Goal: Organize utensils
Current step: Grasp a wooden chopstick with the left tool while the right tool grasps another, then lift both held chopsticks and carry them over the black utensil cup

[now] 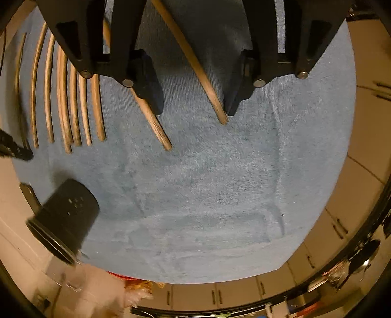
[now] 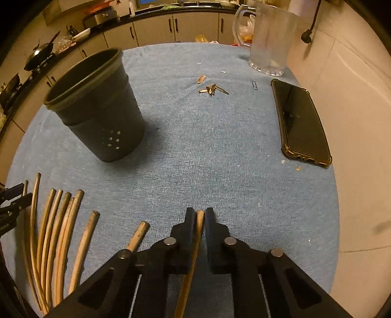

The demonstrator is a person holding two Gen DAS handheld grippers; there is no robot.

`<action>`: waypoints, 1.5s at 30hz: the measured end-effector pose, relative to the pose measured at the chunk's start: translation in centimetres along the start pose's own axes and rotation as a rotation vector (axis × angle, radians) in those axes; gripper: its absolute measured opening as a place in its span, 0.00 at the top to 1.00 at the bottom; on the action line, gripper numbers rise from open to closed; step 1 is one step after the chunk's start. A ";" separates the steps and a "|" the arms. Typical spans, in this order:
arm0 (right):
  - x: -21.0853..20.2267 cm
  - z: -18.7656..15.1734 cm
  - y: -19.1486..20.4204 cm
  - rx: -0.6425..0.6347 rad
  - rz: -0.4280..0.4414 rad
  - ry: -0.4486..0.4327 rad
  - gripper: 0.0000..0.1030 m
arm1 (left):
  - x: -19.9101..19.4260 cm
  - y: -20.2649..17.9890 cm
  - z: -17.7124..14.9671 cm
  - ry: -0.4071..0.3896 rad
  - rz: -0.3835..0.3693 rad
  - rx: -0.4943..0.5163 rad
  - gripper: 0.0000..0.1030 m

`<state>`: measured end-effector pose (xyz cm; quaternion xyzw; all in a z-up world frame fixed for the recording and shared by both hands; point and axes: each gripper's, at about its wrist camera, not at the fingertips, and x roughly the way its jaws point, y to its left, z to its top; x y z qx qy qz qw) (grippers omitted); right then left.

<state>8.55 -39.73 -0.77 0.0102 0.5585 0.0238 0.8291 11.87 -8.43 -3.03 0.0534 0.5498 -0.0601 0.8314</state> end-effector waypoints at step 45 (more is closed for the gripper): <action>-22.7 -0.6 2.3 -0.077 0.227 -0.448 0.94 | -20.6 2.2 2.6 -0.550 -0.352 -0.147 0.93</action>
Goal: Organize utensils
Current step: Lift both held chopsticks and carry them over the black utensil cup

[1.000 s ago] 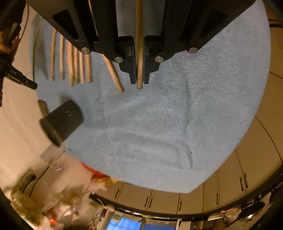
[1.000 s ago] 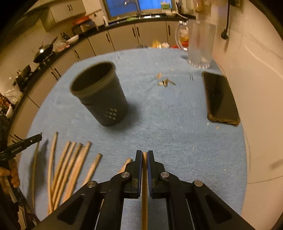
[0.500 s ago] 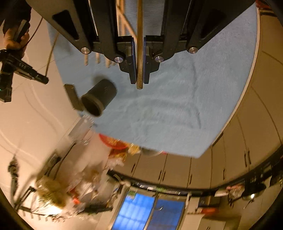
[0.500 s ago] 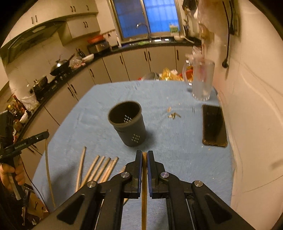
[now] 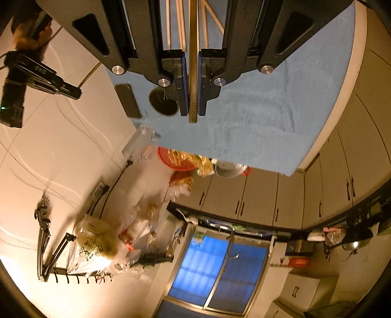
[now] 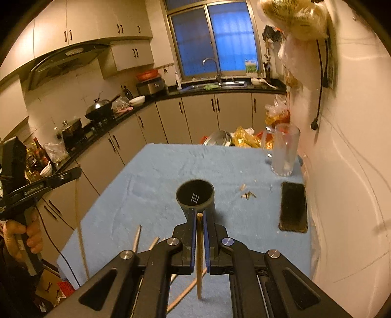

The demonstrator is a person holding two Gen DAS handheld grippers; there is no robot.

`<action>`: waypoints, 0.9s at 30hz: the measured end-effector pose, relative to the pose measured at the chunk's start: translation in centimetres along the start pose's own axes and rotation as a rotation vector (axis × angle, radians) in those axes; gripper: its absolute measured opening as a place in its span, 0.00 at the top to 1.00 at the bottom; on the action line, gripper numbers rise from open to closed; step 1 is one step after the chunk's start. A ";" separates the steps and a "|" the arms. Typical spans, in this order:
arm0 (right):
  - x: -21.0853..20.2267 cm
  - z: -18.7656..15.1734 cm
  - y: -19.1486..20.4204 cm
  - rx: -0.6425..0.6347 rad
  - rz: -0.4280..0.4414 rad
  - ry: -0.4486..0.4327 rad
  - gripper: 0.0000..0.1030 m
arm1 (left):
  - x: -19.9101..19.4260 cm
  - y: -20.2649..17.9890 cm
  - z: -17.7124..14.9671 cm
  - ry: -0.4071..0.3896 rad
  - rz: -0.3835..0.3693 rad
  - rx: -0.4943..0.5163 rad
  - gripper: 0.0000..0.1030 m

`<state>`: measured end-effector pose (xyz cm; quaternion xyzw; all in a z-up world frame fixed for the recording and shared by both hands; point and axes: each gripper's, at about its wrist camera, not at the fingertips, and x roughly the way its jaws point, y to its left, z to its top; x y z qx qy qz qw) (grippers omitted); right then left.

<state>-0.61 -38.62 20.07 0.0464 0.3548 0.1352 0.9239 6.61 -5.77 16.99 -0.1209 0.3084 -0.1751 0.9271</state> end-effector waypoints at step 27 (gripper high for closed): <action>-1.4 12.1 0.5 0.063 0.038 -0.217 0.94 | 11.2 -6.3 8.5 -0.324 -0.042 0.003 0.93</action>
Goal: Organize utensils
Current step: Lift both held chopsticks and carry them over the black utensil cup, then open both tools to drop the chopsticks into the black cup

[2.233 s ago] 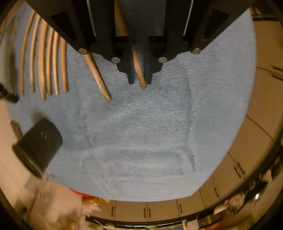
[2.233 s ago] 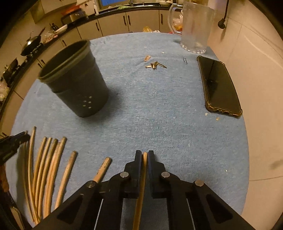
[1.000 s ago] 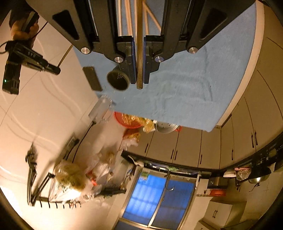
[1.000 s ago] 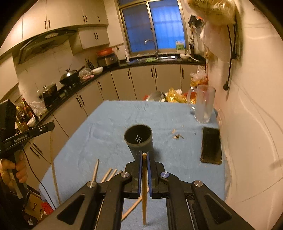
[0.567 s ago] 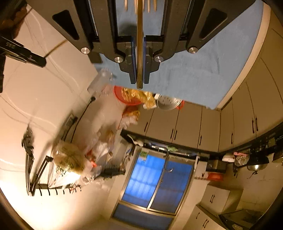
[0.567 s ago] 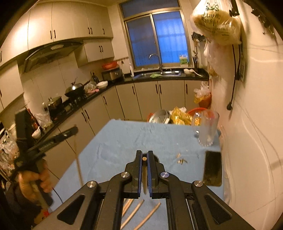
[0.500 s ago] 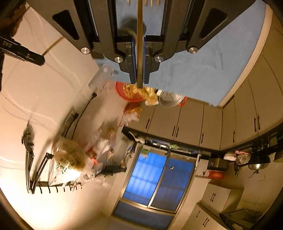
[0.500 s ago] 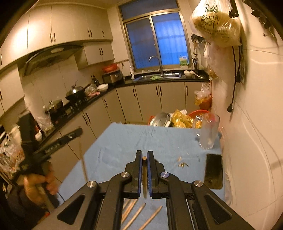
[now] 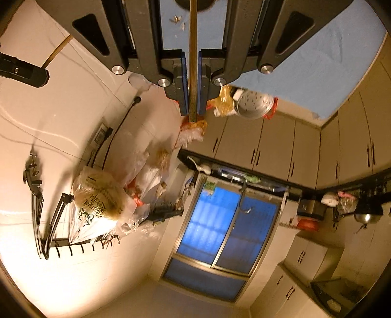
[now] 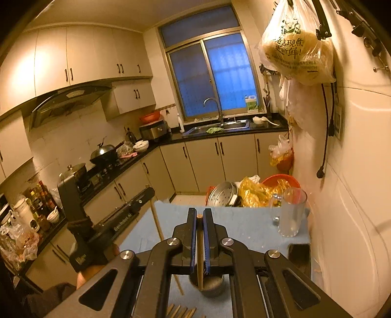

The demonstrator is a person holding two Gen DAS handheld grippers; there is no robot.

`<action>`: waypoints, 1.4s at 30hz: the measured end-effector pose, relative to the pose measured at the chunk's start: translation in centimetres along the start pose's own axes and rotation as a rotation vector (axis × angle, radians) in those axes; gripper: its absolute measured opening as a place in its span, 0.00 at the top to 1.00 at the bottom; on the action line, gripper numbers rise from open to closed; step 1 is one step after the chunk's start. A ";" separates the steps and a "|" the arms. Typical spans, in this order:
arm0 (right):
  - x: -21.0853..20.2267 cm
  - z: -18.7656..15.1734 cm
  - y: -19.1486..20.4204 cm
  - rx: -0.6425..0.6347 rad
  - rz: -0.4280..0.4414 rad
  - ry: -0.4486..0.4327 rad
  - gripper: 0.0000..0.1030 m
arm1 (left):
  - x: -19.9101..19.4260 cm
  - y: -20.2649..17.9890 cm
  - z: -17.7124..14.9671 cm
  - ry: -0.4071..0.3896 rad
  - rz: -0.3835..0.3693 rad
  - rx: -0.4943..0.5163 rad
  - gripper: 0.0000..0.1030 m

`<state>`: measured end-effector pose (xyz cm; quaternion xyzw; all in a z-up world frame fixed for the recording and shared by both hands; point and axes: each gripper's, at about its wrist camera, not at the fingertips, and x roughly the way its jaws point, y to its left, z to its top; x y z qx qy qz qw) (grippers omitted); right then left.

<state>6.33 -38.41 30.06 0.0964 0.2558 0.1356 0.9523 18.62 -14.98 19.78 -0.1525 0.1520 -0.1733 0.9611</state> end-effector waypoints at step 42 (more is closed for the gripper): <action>5.1 -8.1 -4.0 0.088 -0.135 0.062 0.33 | -2.3 2.8 -5.9 0.133 0.042 0.044 0.28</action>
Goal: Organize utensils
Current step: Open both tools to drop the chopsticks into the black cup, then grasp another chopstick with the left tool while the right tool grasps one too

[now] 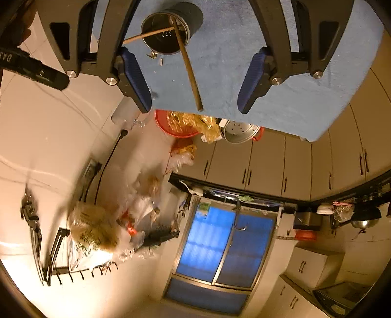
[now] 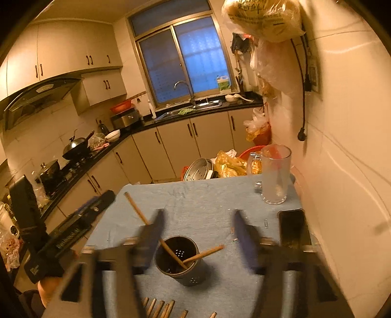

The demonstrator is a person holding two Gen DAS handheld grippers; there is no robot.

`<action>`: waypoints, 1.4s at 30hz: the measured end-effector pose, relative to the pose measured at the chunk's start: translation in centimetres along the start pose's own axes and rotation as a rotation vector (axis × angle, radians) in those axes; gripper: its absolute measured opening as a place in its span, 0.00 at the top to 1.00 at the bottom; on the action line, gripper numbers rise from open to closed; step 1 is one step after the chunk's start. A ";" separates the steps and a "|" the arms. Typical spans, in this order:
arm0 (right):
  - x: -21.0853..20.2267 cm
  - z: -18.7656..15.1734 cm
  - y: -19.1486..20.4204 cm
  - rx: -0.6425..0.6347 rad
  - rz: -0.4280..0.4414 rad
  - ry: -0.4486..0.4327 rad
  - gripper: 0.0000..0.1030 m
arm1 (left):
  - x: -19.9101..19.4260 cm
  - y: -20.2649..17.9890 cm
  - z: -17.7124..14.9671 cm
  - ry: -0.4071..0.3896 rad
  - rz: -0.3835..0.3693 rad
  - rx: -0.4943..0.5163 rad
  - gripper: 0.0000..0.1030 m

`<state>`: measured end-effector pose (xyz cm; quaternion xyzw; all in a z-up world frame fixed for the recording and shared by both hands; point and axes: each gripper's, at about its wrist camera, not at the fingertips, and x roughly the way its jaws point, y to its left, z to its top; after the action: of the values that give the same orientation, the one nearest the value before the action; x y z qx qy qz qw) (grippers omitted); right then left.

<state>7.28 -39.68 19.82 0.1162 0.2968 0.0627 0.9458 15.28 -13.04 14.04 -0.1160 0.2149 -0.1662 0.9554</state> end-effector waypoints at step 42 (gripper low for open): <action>-0.2 -17.9 -4.6 0.294 0.066 0.394 0.46 | -6.4 9.5 -15.3 0.583 0.257 -0.170 0.24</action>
<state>-3.02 -40.91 4.46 0.2476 0.4774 0.0711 0.8401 5.50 -4.30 0.17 -0.1150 0.5052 -0.0520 0.8537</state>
